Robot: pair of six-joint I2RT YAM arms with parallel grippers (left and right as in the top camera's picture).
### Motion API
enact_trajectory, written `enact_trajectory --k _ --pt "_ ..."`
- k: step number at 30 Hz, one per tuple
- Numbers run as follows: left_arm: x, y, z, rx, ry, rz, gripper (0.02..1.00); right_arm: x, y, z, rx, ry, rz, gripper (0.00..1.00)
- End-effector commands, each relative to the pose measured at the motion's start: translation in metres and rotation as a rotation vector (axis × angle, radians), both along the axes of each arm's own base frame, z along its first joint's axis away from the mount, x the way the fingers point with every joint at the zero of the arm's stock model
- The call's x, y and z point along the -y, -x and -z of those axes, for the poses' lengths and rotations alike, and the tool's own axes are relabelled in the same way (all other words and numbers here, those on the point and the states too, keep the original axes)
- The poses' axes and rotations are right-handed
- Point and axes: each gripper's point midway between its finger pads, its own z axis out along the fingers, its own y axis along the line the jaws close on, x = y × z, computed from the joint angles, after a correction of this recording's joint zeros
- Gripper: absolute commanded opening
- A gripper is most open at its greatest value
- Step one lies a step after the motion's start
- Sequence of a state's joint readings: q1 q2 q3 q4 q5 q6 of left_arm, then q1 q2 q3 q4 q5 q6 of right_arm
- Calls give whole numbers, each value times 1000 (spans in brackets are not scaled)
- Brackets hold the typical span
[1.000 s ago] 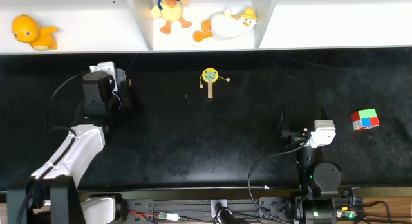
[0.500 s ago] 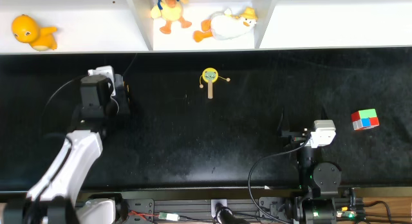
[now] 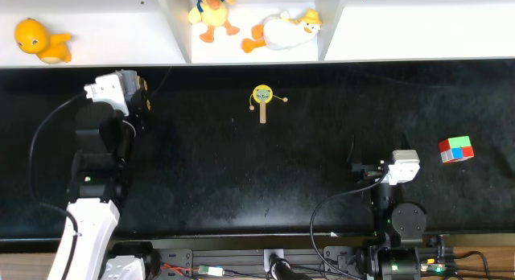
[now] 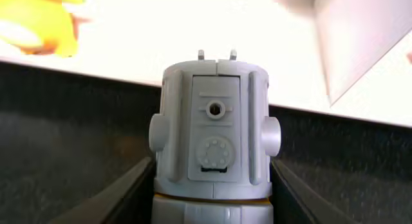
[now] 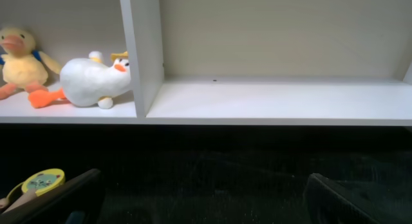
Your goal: Store Toys
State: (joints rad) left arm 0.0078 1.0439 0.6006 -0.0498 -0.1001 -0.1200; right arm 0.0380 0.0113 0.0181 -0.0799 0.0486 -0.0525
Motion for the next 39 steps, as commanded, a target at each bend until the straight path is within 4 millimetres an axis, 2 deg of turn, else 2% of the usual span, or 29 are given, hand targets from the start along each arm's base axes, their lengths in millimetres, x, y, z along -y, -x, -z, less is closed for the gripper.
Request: enact_trajectory --k 1,13,18,23,29,32,34,36,37,39 --pt "5 -22 -19 43 -8 30 358 0 0 4 -2 0 -2 996" --pt "6 -98 -33 32 -3 41 347 0 0 4 -2 0 -2 993" --pt "9 -127 -32 29 5 54 349 0 0 4 -2 0 -2 996" --pt "10 -142 -16 13 8 60 351 0 0 4 -2 0 -2 996" --pt "10 -144 -1 -17 6 62 358 0 0 4 -2 0 -2 993" --pt "10 -144 -1 -19 -15 72 472 0 0 4 -2 0 -2 993" --pt "10 -144 -1 -19 -18 74 625 0 0 4 -2 0 -2 996" --pt "10 -144 -1 -21 -37 85 915 0 0 4 -3 0 -2 996" --pt "10 -144 -1 -22 -37 85 998 0 0 4 -3 0 -2 996" --pt "10 -144 0 -26 -37 85 998 0 0 4 -2 0 -2 996"
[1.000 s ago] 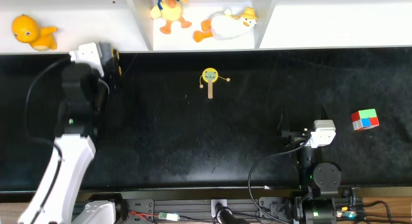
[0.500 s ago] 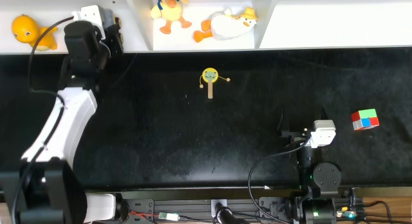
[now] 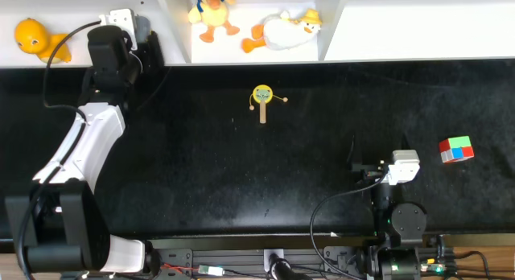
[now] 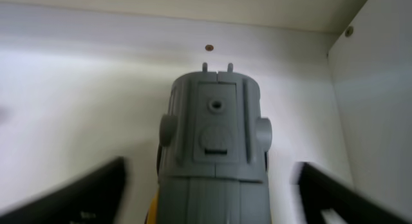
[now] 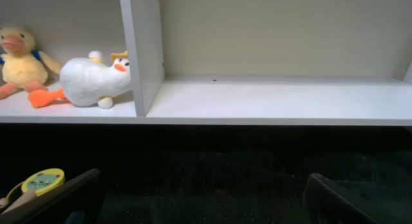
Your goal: Store Toys
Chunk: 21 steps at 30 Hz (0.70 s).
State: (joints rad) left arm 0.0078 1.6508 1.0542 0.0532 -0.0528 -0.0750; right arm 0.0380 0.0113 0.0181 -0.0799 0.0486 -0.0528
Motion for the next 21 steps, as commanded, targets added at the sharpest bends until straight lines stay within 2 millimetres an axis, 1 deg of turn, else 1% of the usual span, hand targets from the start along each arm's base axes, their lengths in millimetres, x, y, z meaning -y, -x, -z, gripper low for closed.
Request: enact_trajectory --k 1,4,7,10,12,14,17,18,21 --pt "3 -5 -12 21 -20 23 998 0 0 4 -2 -1 -2 993" --pt "3 7 -7 -34 -19 23 998 0 0 4 -2 0 -2 993" --pt "1 31 -3 -116 -23 17 998 0 0 4 -2 -1 -2 993" --pt "-6 62 -6 -168 -48 -18 998 0 0 4 -2 -1 -2 993" --pt "-11 85 -11 -177 -64 -41 998 0 0 4 -2 -1 -2 996" --pt "-12 108 -20 -155 -69 -49 998 0 0 4 -2 -1 -2 996" --pt "-12 143 -38 -85 -68 -52 998 0 0 4 -2 -1 -2 996" --pt "-12 159 -42 -63 -67 -53 998 0 0 4 -2 -1 -2 996" --pt "-7 199 -45 -9 -44 -36 998 0 0 4 -2 -1 -2 996"
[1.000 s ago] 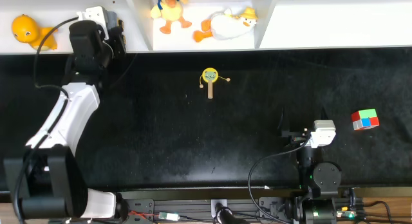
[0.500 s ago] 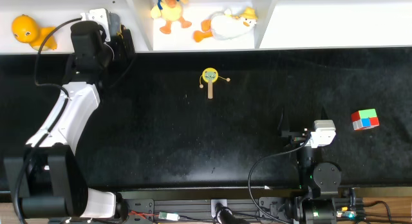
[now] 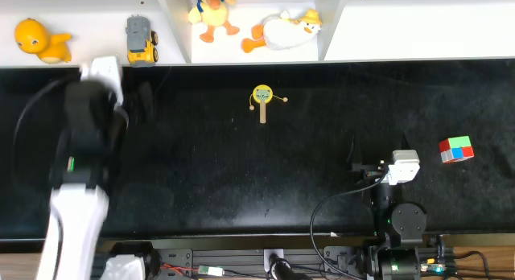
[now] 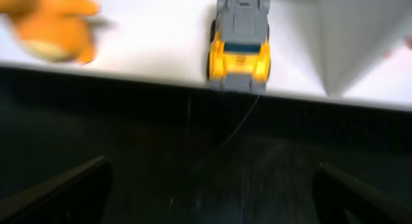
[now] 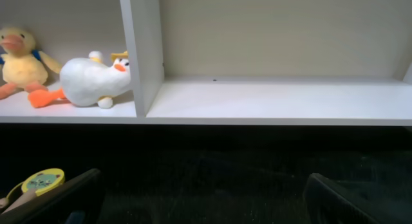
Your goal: Store Toys
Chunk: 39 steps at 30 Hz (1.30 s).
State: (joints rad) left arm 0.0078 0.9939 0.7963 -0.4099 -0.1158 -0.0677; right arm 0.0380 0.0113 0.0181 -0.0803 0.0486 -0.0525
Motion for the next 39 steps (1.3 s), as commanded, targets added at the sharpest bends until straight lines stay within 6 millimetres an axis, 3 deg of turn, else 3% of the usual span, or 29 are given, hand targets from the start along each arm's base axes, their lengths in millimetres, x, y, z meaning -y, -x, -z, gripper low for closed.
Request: enact_trajectory --k 1,7,12,16,19,39 --pt "4 49 -1 82 -4 17 998 0 0 4 -2 0 -2 993" --pt "6 58 -24 492 -10 31 998 0 0 4 -2 0 -2 993" --pt "17 76 -8 655 -14 98 998 0 0 4 -2 0 -2 1000" --pt "39 83 17 661 -110 262 998 0 0 4 -2 0 -2 996" --pt "44 84 48 530 -112 302 998 0 0 4 -2 0 -2 996" --pt "39 84 48 530 -117 276 998 0 0 4 -2 0 -2 996"
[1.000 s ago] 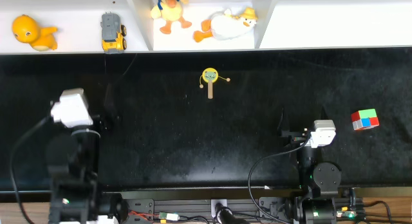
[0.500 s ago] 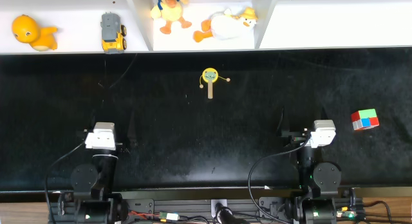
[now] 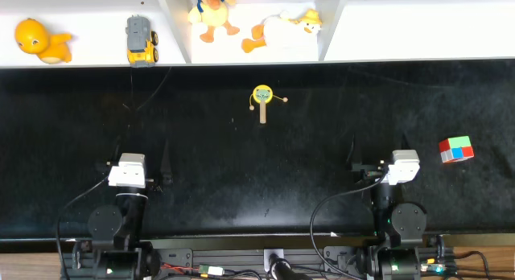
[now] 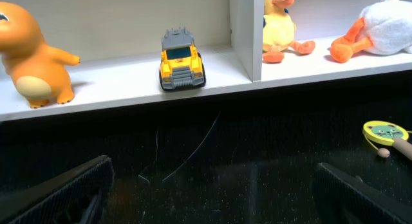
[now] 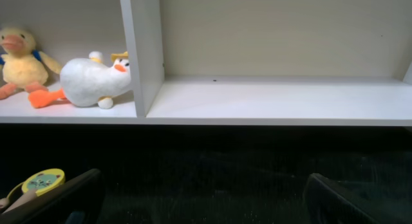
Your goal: Store Toys
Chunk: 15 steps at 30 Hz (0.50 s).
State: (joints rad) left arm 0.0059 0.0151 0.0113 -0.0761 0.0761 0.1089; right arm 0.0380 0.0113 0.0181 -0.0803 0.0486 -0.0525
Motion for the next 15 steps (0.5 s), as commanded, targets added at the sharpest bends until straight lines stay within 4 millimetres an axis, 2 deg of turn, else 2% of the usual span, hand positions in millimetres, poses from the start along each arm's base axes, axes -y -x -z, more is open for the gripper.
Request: enact_trajectory --k 1,15 --pt "5 1 -1 10 -17 29 998 0 0 4 -2 0 -2 996" --pt "5 1 -1 10 -17 29 998 3 0 4 -2 16 16 996"
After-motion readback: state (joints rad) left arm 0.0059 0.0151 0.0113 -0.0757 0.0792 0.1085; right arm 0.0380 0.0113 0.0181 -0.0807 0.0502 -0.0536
